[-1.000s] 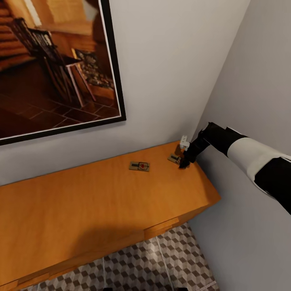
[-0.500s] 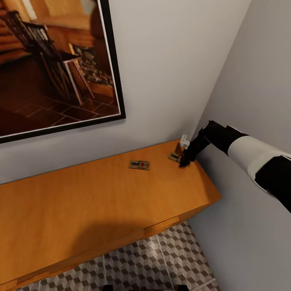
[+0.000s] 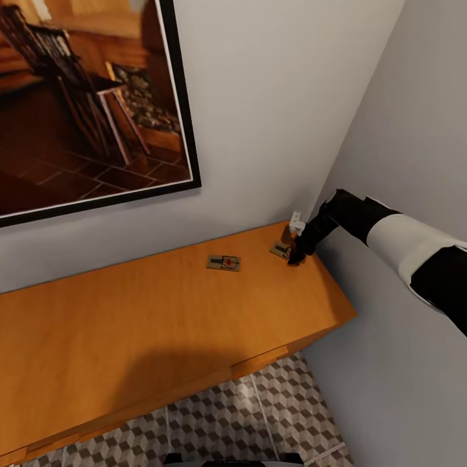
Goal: Take the four mousetraps from the cabinet in the bathroom and place them on the bathroom floor. Make sure all four end up on the same floor surface, and ensure that at least two of them are either under or directly next to the same bathroom sink.
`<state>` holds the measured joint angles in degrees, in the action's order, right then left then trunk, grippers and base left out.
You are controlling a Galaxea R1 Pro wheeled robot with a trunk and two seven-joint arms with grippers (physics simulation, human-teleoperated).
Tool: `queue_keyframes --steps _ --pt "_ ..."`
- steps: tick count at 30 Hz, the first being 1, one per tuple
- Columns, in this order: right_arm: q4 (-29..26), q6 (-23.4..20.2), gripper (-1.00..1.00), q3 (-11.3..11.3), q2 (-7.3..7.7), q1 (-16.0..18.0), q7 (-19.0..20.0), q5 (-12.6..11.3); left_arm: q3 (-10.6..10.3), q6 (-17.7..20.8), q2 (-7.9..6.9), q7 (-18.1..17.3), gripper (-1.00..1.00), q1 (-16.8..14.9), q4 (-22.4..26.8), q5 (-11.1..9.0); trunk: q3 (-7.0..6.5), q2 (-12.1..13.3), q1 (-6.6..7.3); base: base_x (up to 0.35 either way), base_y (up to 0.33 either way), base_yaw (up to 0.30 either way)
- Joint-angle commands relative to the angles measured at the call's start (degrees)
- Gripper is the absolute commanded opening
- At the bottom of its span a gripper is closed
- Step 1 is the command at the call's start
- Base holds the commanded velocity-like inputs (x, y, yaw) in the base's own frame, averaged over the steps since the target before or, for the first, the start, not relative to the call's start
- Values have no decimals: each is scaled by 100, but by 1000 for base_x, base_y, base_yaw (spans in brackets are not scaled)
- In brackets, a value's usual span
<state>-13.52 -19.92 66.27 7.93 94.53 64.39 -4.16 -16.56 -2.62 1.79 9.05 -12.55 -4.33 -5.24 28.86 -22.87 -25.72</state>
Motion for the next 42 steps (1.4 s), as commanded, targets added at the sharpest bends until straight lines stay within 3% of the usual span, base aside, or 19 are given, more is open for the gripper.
queue_keyframes --steps 1,15,16,42 --pt "-19 -32 100 0 7 -227 -14 -41 -49 -30 6 9 100 -11 -24 -54 11 -4 -7 0 0 0" --pt "-19 -30 100 0 7 -313 -71 -41 -49 -31 6 10 100 -10 -24 -54 17 -4 -7 0 0 0" --pt "-19 -30 -100 0 7 -314 -74 -41 -49 -31 6 9 100 -10 -24 -54 17 -4 -7 0 0 0" --pt "-19 -30 -100 0 7 -381 -190 -41 -49 -31 6 9 100 -9 -24 -54 17 -4 -7 0 0 0"
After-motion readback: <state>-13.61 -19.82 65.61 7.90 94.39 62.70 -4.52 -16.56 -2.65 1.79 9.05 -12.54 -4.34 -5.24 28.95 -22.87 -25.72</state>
